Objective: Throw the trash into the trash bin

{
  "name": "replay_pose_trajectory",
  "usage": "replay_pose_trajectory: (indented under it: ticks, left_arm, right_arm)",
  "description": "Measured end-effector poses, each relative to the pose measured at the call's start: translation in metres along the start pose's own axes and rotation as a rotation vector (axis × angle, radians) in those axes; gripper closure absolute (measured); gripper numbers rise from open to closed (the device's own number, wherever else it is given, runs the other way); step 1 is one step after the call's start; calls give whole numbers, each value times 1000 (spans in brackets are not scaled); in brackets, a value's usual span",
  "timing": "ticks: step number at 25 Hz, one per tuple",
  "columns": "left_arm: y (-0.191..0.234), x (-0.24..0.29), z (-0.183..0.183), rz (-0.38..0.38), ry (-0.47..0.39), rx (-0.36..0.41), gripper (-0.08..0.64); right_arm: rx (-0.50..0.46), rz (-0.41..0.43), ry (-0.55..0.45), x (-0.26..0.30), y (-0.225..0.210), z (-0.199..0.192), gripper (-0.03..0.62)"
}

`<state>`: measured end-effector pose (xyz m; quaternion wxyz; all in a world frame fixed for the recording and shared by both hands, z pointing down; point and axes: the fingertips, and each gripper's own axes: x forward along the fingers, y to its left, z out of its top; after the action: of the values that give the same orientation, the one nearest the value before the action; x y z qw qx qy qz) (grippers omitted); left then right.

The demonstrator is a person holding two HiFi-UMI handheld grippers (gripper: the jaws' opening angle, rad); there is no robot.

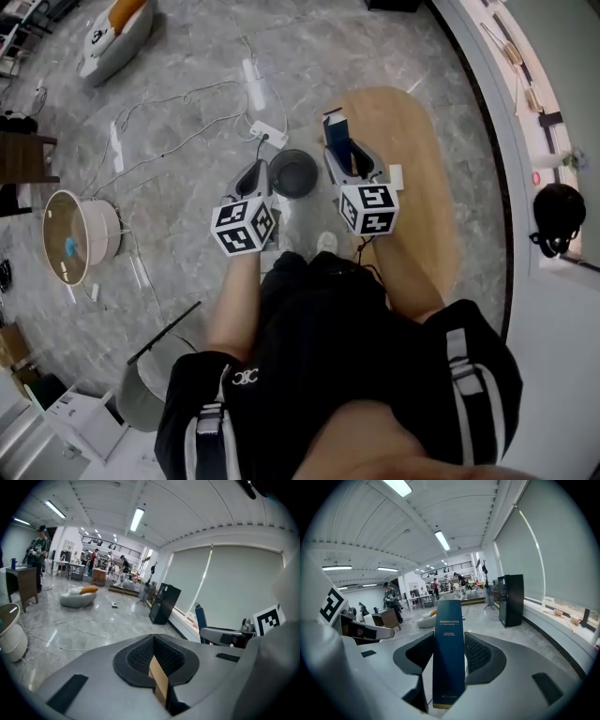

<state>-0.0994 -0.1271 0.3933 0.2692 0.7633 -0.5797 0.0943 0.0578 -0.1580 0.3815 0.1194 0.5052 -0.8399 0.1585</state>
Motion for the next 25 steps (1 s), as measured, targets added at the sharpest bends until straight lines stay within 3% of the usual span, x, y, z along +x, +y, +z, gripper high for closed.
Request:
replay_pose_trajectory:
  ticks: [5, 10, 14, 17, 21, 25]
  left_arm:
    - [75, -30, -12, 100, 5, -72, 548]
    - [147, -45, -45, 176, 51, -123, 548]
    - [182, -31, -93, 196, 118, -102, 548]
    - [198, -4, -142, 182, 175, -120, 548]
    - [214, 37, -207, 145, 243, -152, 548]
    - [230, 80, -258, 100, 272, -157, 548]
  right_arm:
    - [-3, 122, 61, 54, 75, -17, 410]
    - [-19, 172, 162, 109, 126, -64, 410]
    - [-69, 139, 237, 148, 130, -120, 410]
    - [-53, 105, 299, 177, 117, -173, 410]
    - [-4, 65, 382, 210, 100, -261, 410]
    - [-28, 55, 471, 247, 88, -355, 410]
